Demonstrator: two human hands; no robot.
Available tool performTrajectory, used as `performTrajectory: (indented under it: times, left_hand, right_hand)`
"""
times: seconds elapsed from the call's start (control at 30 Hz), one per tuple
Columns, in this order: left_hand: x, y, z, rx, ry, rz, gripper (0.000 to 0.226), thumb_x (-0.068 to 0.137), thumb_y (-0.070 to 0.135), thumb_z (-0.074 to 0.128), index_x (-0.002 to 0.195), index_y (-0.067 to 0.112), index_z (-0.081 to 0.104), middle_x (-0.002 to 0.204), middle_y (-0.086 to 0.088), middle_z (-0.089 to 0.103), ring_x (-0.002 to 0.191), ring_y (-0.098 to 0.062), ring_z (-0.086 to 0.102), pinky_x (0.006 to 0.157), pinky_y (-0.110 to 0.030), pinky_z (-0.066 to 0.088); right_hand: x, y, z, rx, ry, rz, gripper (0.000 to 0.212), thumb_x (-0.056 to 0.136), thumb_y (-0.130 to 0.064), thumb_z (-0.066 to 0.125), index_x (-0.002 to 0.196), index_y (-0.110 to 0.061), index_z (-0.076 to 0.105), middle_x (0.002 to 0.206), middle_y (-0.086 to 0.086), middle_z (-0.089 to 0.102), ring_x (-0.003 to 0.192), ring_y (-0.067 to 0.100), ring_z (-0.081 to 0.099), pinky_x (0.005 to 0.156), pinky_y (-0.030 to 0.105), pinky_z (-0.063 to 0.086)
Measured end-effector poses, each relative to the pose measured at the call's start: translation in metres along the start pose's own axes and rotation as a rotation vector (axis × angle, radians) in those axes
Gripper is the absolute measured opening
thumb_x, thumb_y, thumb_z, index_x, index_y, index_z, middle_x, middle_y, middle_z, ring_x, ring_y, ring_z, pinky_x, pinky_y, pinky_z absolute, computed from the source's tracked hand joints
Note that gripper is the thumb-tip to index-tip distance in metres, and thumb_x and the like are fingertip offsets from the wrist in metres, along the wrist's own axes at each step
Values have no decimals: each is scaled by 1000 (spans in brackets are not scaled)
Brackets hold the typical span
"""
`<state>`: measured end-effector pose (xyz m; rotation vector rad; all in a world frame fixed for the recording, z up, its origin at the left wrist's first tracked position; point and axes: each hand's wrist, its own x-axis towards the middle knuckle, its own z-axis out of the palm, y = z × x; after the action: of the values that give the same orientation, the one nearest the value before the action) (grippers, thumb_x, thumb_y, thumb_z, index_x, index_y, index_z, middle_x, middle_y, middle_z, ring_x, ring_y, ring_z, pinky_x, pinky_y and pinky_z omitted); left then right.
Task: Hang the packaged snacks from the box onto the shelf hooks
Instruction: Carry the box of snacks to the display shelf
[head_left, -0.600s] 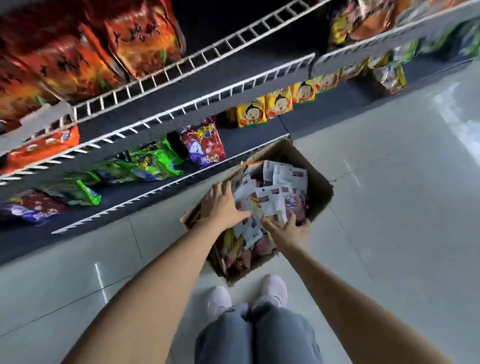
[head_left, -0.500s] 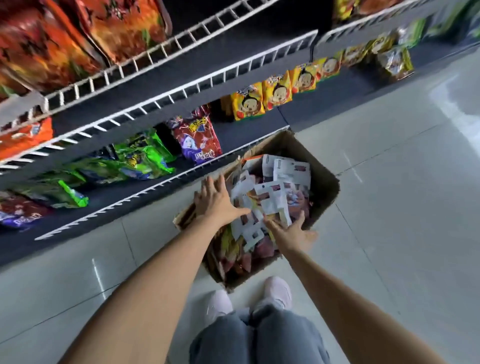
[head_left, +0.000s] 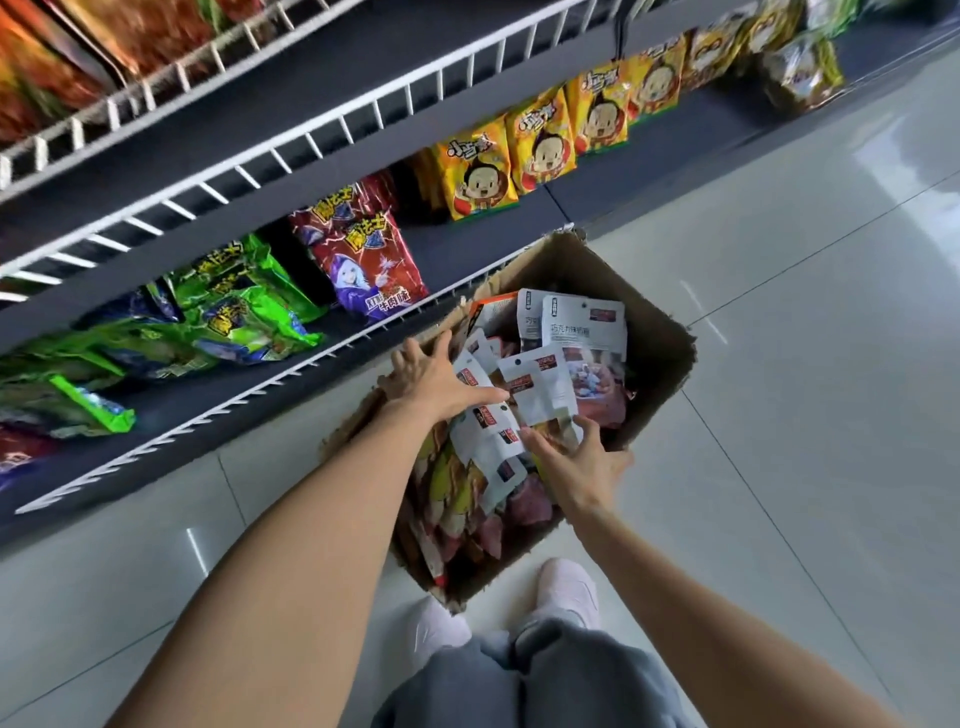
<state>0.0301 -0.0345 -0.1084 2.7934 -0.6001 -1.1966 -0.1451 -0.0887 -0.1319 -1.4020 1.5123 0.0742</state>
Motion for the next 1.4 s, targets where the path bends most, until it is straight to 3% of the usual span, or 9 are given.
performTrajectory:
  times: [0.1,0.2,0.53,0.67,0.77,0.83,0.93,1.13,1.4]
  left_hand:
    - [-8,3,11,-54,58,2,113,65,68,68,150,27,7,157,-14,-4,144,-36,-6,115,-51,8]
    - [-13,4,17,-40,106,-26,108,66,70,66,149,24,14,155,-14,6,143,-35,5,111,-50,22]
    - [-48,2,43,-302,80,-209,109,69,76,55,149,14,14,152,-14,8,139,-38,14,107,-64,20]
    - [-51,3,43,-486,96,-287,102,75,83,24,148,13,12,151,-16,19,136,-38,26,107,-58,28]
    - [-38,-5,37,-557,303,-402,56,98,49,34,136,9,24,133,-22,49,114,-36,53,90,-43,46]
    - [-29,-3,33,-491,377,-427,31,103,25,30,127,7,31,123,-20,56,97,-31,56,66,-31,41]
    - [-22,11,32,-428,303,-385,40,104,20,16,130,2,40,128,-21,52,109,-31,54,71,-27,31]
    - [-17,-3,31,-372,336,-304,36,95,2,38,131,-3,41,128,-26,49,116,-42,49,94,-44,40]
    - [-48,-12,23,-598,327,-515,46,101,24,26,114,-7,57,122,-28,56,111,-40,53,87,-38,39]
  right_hand:
    - [1,4,0,-16,-2,-19,60,69,-57,75,116,-29,51,138,9,17,135,35,22,114,48,27]
    - [1,-1,-5,-40,-5,-38,56,73,-51,75,118,-26,54,135,10,19,134,34,24,114,46,30]
    - [13,-12,-36,-235,-135,-122,50,76,-40,75,118,-27,52,138,14,19,129,36,33,112,43,34]
    - [6,-4,-45,-85,-5,-176,69,86,-30,67,142,-27,28,140,13,30,121,26,42,102,34,38]
    - [12,6,-46,-139,98,-66,76,92,-12,54,151,-12,5,129,20,49,115,37,52,92,43,44]
    - [22,10,-45,-196,90,62,49,92,-6,47,139,-1,33,115,25,58,104,42,57,85,45,49]
    - [29,8,-47,-172,59,146,27,91,-4,49,116,4,56,113,26,62,104,40,59,86,42,49]
    - [27,6,-55,-244,51,123,31,92,0,44,121,1,55,115,25,60,107,40,56,86,42,47]
    - [-5,-3,-75,-337,-19,34,30,88,6,43,113,2,60,105,23,62,98,41,58,80,47,52]
